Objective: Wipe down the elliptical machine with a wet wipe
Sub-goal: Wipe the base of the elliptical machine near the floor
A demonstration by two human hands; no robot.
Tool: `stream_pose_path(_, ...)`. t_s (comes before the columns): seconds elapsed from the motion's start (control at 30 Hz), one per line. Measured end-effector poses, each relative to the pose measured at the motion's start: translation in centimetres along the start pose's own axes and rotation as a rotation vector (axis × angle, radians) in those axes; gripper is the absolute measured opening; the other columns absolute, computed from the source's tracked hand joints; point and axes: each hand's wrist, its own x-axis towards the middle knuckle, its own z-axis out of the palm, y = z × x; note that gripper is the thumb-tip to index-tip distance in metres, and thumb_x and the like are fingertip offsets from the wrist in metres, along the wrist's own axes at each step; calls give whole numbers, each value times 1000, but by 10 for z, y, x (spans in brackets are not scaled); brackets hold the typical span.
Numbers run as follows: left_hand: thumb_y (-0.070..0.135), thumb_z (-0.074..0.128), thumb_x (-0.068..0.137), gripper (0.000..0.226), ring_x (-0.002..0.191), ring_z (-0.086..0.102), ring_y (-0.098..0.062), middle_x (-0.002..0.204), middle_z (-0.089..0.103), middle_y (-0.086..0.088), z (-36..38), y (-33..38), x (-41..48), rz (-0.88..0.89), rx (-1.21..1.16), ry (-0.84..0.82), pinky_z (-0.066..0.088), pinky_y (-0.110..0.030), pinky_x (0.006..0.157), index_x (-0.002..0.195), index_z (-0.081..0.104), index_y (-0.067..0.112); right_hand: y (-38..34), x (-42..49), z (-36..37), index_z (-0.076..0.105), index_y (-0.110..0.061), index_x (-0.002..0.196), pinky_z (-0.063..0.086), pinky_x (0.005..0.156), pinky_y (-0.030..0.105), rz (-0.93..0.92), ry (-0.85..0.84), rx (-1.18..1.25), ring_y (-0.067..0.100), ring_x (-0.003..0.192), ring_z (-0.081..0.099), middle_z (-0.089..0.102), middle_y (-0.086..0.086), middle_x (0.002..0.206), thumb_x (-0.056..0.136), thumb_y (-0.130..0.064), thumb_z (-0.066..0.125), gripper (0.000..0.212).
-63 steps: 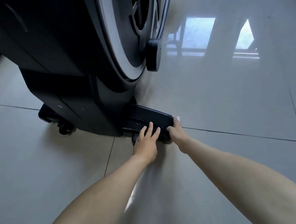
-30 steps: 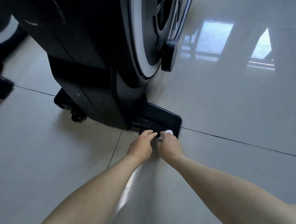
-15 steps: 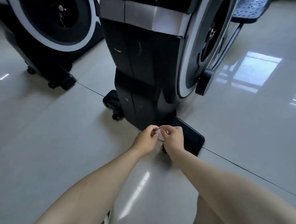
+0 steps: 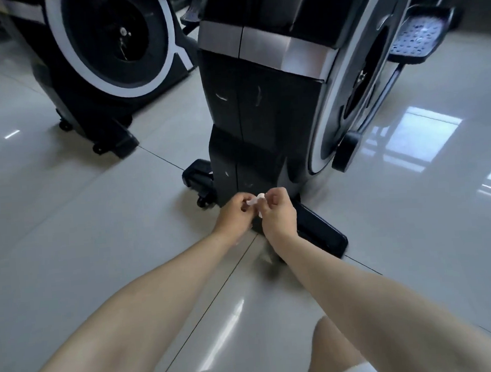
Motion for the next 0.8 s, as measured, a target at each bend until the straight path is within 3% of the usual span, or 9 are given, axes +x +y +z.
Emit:
stream_pose_path(0.1, 33, 56, 104, 19, 86, 69, -20, 108, 70, 1, -10, -2, 17, 25, 13, -64, 58, -29, 68, 120, 59, 24, -4, 7, 9, 58, -20, 100, 40, 63, 19, -1, 60, -42, 10, 85, 59, 63, -3, 100, 99, -20, 61, 4)
stream_pose_path(0.2, 36, 57, 103, 20, 74, 63, -12, 109, 68, 2, -21, -4, 37, 44, 27, -148, 46, -16, 56, 121, 56, 26, -9, 14, 21, 59, -24, 97, 42, 66, 20, -19, 128, -72, 8, 90, 59, 62, -2, 107, 100, -22, 62, 5)
stream_pose_path(0.4, 35, 60, 101, 22, 72, 61, -13, 108, 68, -1, -43, -14, 66, 118, -13, -277, 44, -12, 49, 120, 60, 23, -19, 15, 51, 64, -21, 97, 41, 65, 16, 8, 296, -101, 12, 86, 60, 63, 1, 101, 98, -16, 63, 5)
stream_pose_path(0.47, 27, 59, 102, 17, 69, 58, -12, 106, 67, -5, -54, -19, 77, 158, -38, -310, 46, -15, 51, 119, 60, 22, -25, 15, 60, 66, -19, 98, 42, 66, 15, 6, 346, -100, 9, 87, 60, 65, 0, 100, 99, -18, 63, 4)
stream_pose_path(0.57, 21, 59, 100, 12, 69, 60, -20, 101, 67, -6, -67, -27, 95, 190, -61, -337, 52, -31, 61, 107, 60, 31, -35, 17, 72, 68, -19, 99, 42, 68, 14, -11, 441, -123, 9, 87, 60, 65, -2, 99, 100, -21, 63, 6)
stream_pose_path(0.67, 33, 55, 89, 14, 93, 64, -43, 99, 69, -6, -72, -45, 116, 182, -40, -363, 55, -48, 80, 101, 59, 41, -43, 16, 82, 69, -18, 97, 44, 70, 19, -2, 525, -127, 14, 86, 61, 66, 1, 97, 98, -16, 64, 6)
stream_pose_path(0.8, 34, 52, 93, 21, 100, 63, -48, 111, 70, -14, -82, -60, 124, 175, 20, -442, 54, -47, 79, 113, 58, 39, -49, 9, 89, 70, -15, 95, 42, 60, 10, 101, 575, -83, 13, 79, 59, 68, 1, 92, 98, -5, 59, 15)
